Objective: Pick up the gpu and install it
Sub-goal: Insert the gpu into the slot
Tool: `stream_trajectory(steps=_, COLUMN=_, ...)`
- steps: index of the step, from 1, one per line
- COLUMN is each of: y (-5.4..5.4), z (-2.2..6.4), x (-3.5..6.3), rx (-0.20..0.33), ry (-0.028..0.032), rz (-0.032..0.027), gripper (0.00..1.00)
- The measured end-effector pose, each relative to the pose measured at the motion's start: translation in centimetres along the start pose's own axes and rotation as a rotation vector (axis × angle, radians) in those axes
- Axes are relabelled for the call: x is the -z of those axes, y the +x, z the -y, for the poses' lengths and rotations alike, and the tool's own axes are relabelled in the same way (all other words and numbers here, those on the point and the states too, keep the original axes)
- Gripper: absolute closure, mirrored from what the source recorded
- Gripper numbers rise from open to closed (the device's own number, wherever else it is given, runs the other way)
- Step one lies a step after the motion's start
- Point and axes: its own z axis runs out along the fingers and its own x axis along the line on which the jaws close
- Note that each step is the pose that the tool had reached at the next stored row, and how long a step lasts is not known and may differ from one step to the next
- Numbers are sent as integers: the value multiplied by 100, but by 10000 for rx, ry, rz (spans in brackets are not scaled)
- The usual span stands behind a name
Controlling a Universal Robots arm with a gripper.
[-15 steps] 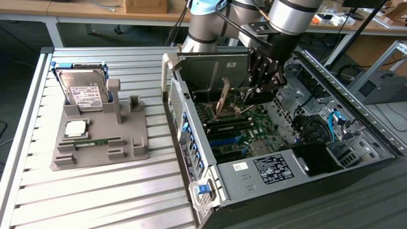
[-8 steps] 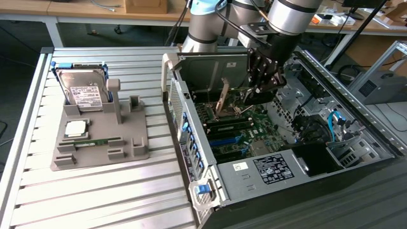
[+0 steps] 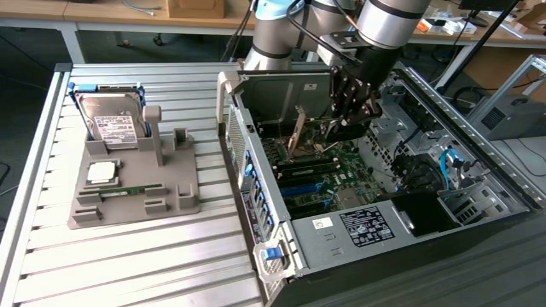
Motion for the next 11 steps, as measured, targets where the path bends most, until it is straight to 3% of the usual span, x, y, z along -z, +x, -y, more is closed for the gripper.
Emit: stream_trajectory(steps=11, y=0, z=-18, x=-8, rx=0, ry=0, rz=0, gripper=73)
